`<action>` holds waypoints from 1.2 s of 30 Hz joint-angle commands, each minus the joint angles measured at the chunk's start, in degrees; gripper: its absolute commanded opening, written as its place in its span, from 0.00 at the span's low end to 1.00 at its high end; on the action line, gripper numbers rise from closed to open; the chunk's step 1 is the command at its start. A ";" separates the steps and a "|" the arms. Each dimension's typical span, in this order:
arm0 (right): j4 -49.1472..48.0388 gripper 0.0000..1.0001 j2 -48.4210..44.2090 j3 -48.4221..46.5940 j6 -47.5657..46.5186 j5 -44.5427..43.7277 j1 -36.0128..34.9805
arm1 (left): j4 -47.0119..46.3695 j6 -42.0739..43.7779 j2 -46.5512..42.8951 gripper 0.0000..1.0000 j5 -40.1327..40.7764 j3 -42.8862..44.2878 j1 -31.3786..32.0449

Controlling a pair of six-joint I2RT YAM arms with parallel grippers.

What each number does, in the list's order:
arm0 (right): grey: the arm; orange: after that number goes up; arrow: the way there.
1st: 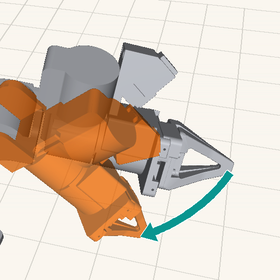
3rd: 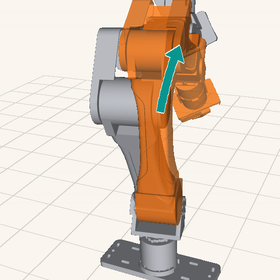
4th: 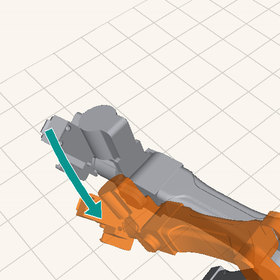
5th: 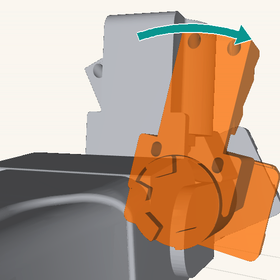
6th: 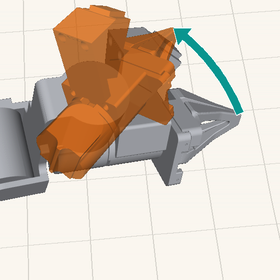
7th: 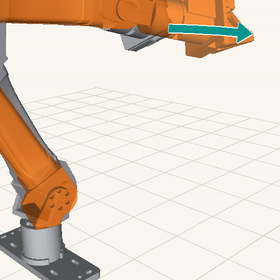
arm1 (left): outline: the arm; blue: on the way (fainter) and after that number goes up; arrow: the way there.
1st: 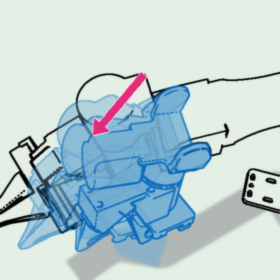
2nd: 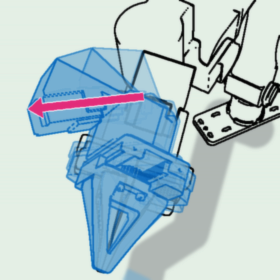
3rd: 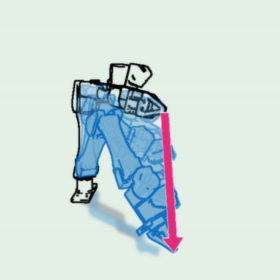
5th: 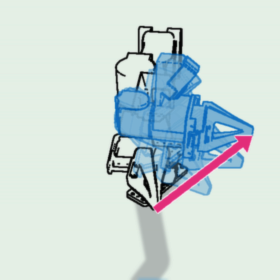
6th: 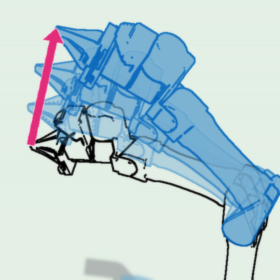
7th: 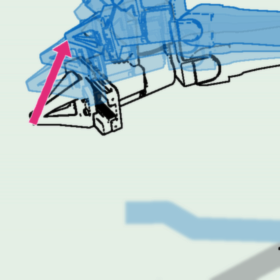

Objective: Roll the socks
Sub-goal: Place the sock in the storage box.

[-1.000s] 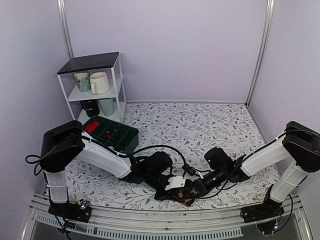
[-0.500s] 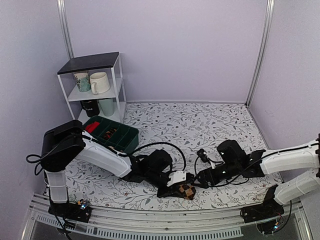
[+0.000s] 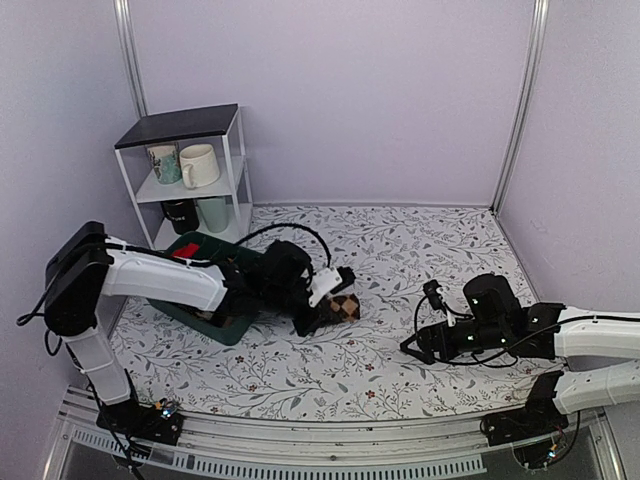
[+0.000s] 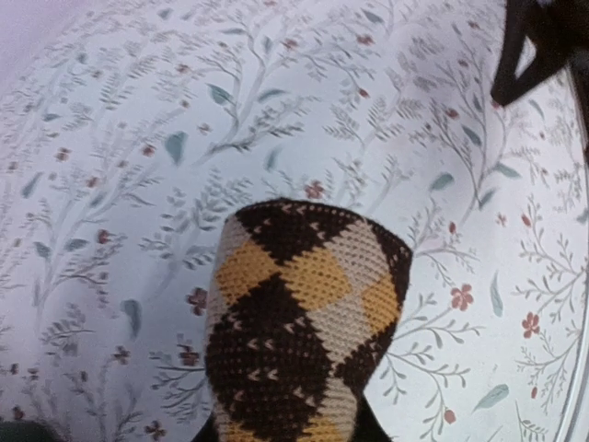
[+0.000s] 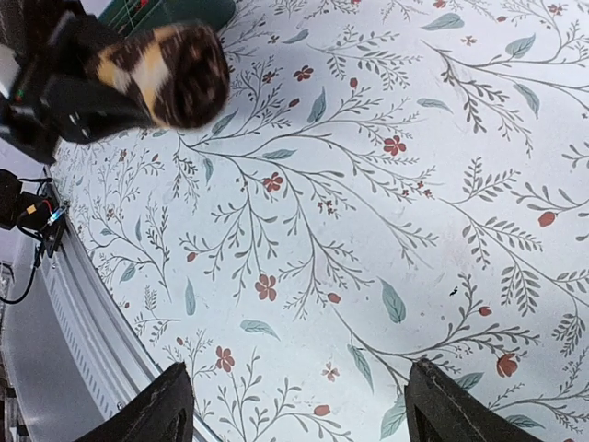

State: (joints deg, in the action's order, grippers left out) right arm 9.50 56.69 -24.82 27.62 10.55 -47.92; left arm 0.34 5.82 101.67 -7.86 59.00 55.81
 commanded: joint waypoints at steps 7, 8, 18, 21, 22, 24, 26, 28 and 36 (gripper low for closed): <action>-1.24 0.80 0.69 -0.48 0.94 -1.78 1.87 | 11.46 -7.38 -10.89 0.00 16.80 4.88 -9.29; -0.82 0.80 0.58 -0.71 0.88 -1.72 2.17 | 12.35 -8.33 -11.94 0.00 17.49 4.57 -10.65; -0.17 0.79 0.89 -2.43 1.81 -2.65 5.01 | 17.32 -14.29 -19.65 0.00 21.30 -1.43 -23.35; -0.76 0.79 1.24 -2.05 2.55 -3.90 5.07 | 16.77 -14.38 -19.64 0.00 21.17 -2.58 -25.15; -0.60 0.79 1.69 -2.28 2.61 -4.41 5.25 | 16.52 -14.31 -19.23 0.00 21.28 -2.80 -25.52; -0.07 0.79 2.79 -3.01 2.16 -4.88 5.97 | 15.66 -13.77 -18.26 0.00 21.55 -3.20 -26.81; 0.46 0.79 3.70 -3.55 1.91 -5.57 6.55 | 14.51 -13.41 -16.94 0.00 20.96 -3.51 -28.48; 0.17 0.79 3.64 -3.08 3.04 -6.37 7.01 | 13.38 -13.38 -15.79 0.00 20.03 -3.75 -30.10; -0.01 0.79 2.73 -0.91 8.66 -8.06 8.01 | 12.68 -14.55 -11.35 0.00 17.74 -4.13 -31.82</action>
State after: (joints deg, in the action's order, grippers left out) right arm 9.89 59.92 -26.37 33.26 4.60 -40.51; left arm 14.74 -7.40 88.68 12.12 55.96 24.34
